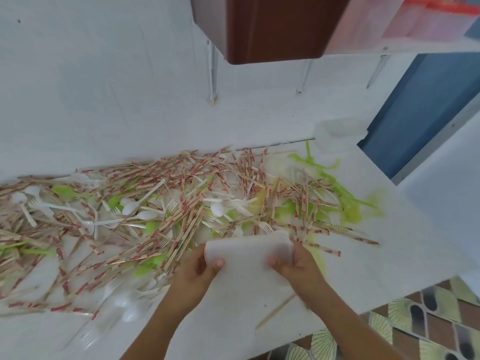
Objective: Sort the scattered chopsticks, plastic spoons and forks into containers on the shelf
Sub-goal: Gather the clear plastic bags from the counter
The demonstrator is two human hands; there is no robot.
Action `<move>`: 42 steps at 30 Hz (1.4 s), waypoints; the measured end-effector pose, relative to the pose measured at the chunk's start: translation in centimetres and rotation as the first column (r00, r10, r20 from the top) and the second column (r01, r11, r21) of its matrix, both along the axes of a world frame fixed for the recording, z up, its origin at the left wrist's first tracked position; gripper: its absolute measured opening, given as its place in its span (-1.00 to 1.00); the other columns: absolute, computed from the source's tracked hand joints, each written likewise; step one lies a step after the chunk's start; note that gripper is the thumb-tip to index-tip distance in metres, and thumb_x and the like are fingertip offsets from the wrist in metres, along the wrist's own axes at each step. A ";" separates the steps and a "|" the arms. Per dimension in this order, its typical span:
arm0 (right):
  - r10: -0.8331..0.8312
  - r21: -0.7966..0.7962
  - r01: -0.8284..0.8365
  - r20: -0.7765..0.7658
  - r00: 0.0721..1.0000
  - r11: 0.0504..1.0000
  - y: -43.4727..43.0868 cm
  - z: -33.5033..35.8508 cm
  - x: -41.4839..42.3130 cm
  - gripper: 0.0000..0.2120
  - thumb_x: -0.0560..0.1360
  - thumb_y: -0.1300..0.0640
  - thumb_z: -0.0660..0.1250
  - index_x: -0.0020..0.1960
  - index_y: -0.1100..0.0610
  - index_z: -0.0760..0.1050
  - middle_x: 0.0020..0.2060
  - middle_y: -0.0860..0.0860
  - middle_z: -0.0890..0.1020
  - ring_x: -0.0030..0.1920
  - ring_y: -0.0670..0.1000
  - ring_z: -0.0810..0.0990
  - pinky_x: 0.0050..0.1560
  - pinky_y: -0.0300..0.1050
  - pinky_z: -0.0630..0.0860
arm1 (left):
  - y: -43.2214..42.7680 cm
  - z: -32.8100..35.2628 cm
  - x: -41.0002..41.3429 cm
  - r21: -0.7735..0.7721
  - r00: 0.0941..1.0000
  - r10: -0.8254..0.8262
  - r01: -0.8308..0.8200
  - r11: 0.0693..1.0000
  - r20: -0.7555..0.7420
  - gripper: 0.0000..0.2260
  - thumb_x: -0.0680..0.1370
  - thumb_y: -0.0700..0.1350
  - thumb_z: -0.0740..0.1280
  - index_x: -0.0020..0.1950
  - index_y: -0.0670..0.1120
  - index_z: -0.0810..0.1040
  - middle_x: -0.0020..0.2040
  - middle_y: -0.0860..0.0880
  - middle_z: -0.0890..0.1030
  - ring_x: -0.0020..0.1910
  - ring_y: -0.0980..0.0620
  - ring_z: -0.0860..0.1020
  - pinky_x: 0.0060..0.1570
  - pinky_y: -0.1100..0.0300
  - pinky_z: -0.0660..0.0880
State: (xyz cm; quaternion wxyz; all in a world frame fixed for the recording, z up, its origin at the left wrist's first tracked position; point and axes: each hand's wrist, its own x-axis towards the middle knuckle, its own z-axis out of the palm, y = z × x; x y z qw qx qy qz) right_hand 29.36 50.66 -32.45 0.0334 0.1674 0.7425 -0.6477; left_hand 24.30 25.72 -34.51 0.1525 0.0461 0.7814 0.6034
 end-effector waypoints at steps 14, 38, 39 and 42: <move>0.263 0.362 -0.275 0.083 0.961 0.891 0.4 -1.4 1.4 -0.81 0.70 -0.02 0.19 0.26 -0.04 0.47 0.11 -0.11 0.61 0.16 -0.10 0.56 0.29 0.07 0.50 | 0.6 0.4 2.5 0.023 0.998 0.019 -0.021 1.000 0.058 -0.73 0.75 0.04 0.10 0.46 0.18 0.26 0.49 0.16 0.35 0.37 0.51 0.29 0.40 0.41 0.22; -0.102 0.041 0.106 -0.084 0.991 0.994 42.6 5.8 -17.4 -0.78 0.67 0.20 0.28 0.17 0.05 0.69 -0.29 0.07 0.58 -0.32 0.01 0.47 -0.29 -0.08 0.40 | 42.4 7.8 -20.6 0.242 0.947 -0.021 -0.061 0.968 0.321 -0.65 0.51 -0.15 0.38 0.27 -0.20 0.52 0.10 -0.18 0.64 0.05 -0.15 0.62 0.07 -0.12 0.54; -0.153 0.092 0.164 -0.113 0.982 0.982 44.0 6.0 -19.1 -0.77 0.67 0.21 0.30 0.23 0.05 0.68 -0.28 0.09 0.59 -0.31 -0.01 0.49 -0.29 -0.11 0.45 | 43.8 8.1 -21.9 0.252 0.943 -0.009 -0.080 0.964 0.333 -0.71 0.56 -0.21 0.38 0.26 -0.24 0.54 0.06 -0.22 0.63 0.00 -0.17 0.61 0.01 -0.12 0.55; -0.269 0.115 0.288 -0.155 0.951 0.951 47.1 6.1 -24.9 -0.67 0.63 0.14 0.38 0.38 -0.04 0.59 -0.06 0.14 0.71 -0.12 0.14 0.68 0.00 -0.01 0.68 | 47.5 9.0 -26.4 0.180 0.953 0.057 -0.114 0.977 0.298 -0.83 0.60 -0.29 0.38 0.19 -0.27 0.59 0.01 -0.21 0.66 -0.13 -0.13 0.66 -0.16 0.02 0.64</move>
